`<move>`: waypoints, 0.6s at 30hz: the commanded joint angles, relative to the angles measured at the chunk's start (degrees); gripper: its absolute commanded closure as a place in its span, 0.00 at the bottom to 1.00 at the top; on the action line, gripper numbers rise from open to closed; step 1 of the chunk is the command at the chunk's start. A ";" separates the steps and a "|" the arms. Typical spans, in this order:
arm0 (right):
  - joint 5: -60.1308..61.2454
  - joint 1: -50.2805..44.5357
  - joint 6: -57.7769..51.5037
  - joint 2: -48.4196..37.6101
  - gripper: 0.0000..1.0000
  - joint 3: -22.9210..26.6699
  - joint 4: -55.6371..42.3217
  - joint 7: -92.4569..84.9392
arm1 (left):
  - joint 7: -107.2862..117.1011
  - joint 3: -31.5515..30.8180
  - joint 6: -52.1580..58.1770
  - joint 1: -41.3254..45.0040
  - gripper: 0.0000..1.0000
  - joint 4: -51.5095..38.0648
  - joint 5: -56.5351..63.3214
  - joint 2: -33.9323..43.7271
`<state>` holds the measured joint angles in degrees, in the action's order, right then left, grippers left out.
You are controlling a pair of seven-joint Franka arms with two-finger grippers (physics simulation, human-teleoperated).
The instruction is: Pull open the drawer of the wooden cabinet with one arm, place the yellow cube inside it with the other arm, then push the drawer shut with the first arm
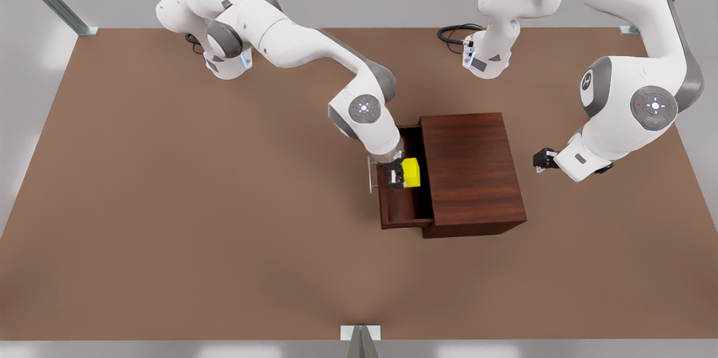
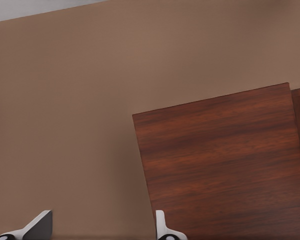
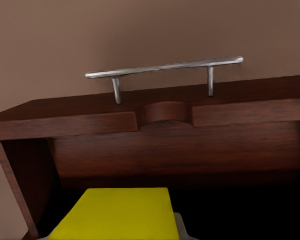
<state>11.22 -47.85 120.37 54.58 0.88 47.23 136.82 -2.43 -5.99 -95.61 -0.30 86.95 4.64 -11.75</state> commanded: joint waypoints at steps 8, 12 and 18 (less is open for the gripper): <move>0.21 -0.40 0.21 -0.36 0.00 0.17 -0.03 23.14 | -0.03 -0.08 -0.01 -0.05 0.00 -0.11 0.02 -0.20; 0.12 -0.23 -5.58 -3.34 0.00 0.61 -0.12 22.35 | 0.06 -0.08 -0.01 0.03 0.00 -0.29 0.02 -0.20; -0.49 25.78 -38.02 -19.15 0.00 0.08 3.64 -44.14 | 44.95 -4.56 0.51 13.03 0.00 -14.52 -1.30 -9.25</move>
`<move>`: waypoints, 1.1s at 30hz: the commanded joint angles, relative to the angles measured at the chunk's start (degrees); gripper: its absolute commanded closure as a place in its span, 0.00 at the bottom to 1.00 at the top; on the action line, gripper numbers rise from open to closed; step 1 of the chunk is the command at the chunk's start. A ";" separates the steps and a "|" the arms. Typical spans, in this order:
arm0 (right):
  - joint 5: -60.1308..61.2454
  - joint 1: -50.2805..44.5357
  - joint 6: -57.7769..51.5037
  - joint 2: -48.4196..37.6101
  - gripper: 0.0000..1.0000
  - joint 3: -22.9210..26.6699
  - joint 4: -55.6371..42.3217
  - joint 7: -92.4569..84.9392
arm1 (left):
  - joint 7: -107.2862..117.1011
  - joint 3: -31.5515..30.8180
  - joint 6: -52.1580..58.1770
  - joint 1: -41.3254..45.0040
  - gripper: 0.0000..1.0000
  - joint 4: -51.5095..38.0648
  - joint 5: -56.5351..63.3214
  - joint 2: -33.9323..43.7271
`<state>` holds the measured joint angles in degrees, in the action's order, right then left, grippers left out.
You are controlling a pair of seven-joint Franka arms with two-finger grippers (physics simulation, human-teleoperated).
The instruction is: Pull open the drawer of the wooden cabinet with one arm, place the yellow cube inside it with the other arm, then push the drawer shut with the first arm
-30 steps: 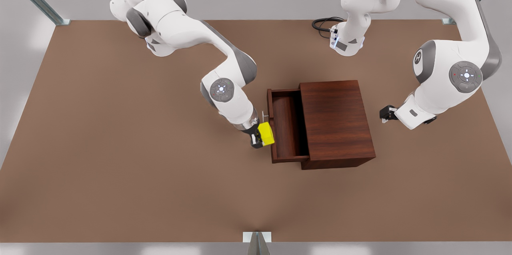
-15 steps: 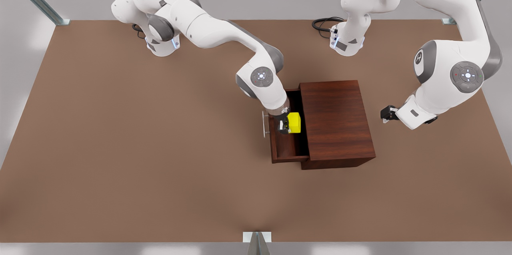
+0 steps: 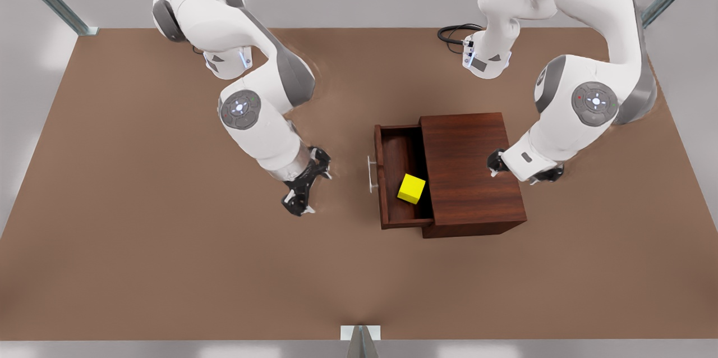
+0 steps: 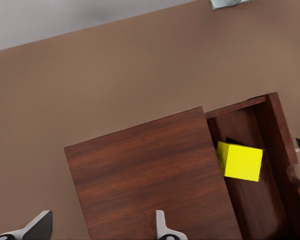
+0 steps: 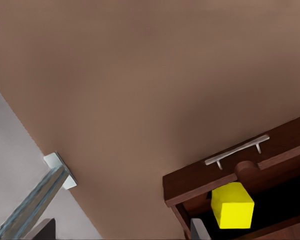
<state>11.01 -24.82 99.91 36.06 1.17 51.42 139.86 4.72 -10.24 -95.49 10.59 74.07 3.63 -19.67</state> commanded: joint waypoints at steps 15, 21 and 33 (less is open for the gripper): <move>-13.04 20.96 -6.13 -25.25 0.00 0.94 45.18 -124.57 | 100.22 6.90 -31.43 36.17 0.00 -18.09 10.87 -27.62; -12.77 21.22 -7.37 -25.25 0.00 1.11 44.65 -124.66 | 91.35 6.38 -24.66 36.26 0.00 -15.80 10.43 -29.73; -12.60 21.40 -8.60 -25.17 0.00 1.46 43.68 -125.01 | 85.11 6.46 -24.84 36.17 0.00 -13.87 11.05 -32.54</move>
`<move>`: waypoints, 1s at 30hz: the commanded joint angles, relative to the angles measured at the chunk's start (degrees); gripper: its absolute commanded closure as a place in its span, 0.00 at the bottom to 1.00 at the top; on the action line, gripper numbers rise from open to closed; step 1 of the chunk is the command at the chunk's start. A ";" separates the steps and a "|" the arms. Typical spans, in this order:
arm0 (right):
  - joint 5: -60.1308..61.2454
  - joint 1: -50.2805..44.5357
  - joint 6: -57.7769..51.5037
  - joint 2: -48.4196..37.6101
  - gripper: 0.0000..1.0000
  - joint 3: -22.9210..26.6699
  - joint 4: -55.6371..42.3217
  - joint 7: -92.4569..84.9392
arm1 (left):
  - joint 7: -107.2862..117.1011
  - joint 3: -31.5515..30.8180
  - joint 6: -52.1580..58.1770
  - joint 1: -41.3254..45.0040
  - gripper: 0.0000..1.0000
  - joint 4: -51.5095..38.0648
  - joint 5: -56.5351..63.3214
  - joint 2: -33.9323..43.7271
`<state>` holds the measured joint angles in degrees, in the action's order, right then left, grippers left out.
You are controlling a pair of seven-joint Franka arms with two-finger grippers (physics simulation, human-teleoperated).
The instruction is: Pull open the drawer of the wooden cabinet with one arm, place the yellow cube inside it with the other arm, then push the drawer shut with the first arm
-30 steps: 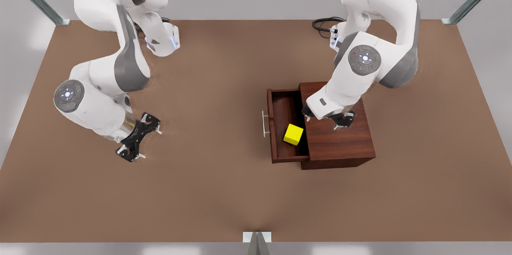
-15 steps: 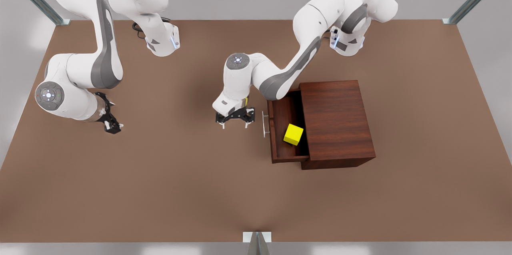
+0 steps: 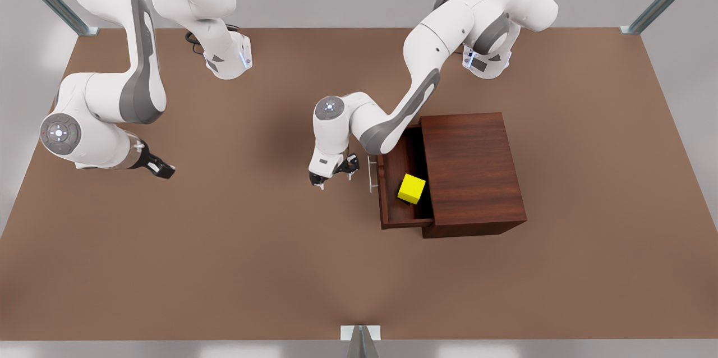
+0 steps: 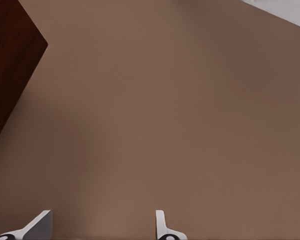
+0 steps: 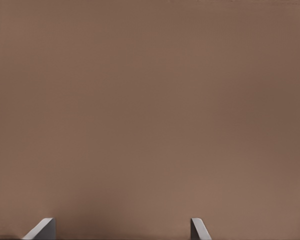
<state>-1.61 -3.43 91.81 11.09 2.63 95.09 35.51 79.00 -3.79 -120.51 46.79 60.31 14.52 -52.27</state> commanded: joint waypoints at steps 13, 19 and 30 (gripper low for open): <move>0.02 -0.18 -0.49 0.52 0.00 -0.08 -0.52 -20.39 | 0.11 0.28 7.04 -0.82 0.00 2.18 0.07 1.20; -0.06 -0.35 -0.49 0.52 0.00 -0.08 -0.52 -20.13 | -2.71 0.28 7.13 -1.96 0.00 2.98 0.07 1.55; -0.06 -0.18 -0.49 0.52 0.00 -0.08 -0.96 -20.65 | -8.78 0.28 8.44 -3.81 0.00 4.20 -0.11 2.70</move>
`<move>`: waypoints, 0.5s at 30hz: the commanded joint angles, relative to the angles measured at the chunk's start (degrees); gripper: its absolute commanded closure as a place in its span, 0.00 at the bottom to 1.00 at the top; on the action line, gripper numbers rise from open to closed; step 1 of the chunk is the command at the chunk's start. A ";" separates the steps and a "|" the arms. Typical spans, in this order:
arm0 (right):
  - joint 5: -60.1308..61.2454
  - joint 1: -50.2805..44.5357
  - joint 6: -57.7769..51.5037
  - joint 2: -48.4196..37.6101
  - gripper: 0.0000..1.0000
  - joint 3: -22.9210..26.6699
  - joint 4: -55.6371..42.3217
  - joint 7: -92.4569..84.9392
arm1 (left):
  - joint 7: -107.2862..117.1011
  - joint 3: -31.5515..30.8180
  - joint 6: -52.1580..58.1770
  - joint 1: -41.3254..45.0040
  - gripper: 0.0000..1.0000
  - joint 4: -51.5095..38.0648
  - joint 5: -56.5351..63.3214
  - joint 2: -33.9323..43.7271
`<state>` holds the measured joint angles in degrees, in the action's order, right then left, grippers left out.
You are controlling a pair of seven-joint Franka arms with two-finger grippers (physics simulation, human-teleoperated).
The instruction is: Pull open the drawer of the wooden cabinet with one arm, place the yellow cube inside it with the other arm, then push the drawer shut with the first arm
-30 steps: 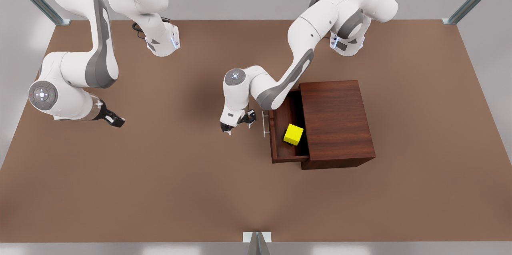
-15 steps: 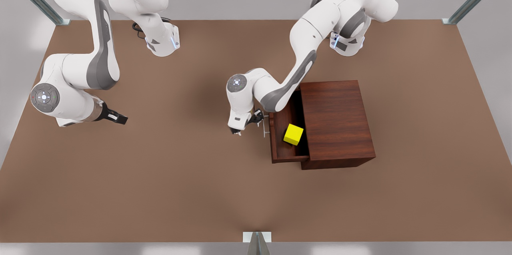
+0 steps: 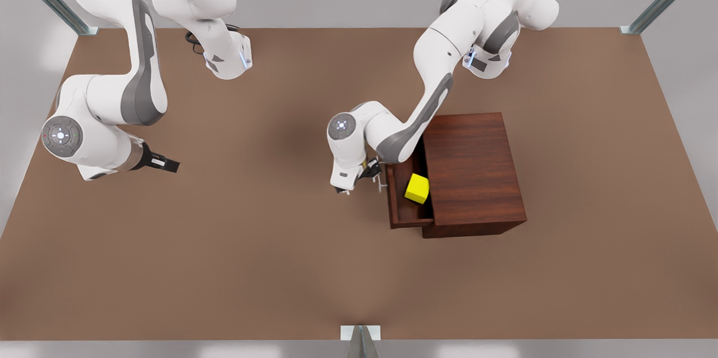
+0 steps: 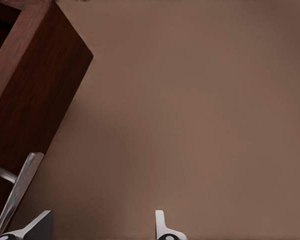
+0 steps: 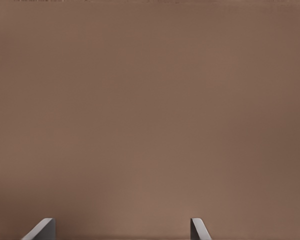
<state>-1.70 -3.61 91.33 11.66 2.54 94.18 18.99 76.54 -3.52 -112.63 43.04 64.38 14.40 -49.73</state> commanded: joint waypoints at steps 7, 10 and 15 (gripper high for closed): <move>0.03 0.00 -0.02 -0.06 0.00 0.01 -0.05 -4.05 | -11.07 -0.08 1.80 -1.56 0.00 2.94 -0.51 3.23; 0.03 0.00 -0.02 -0.06 0.00 0.01 -0.05 -4.13 | -13.00 -0.17 2.85 -1.91 0.00 2.94 -0.51 3.32; -0.06 0.09 -0.02 -0.06 0.00 0.01 -0.14 -3.96 | -15.63 -0.17 2.85 -2.70 0.00 4.26 -0.51 3.41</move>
<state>-1.75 -3.52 91.33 11.66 2.54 94.05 16.68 69.44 -3.69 -110.41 40.42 68.56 13.87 -46.45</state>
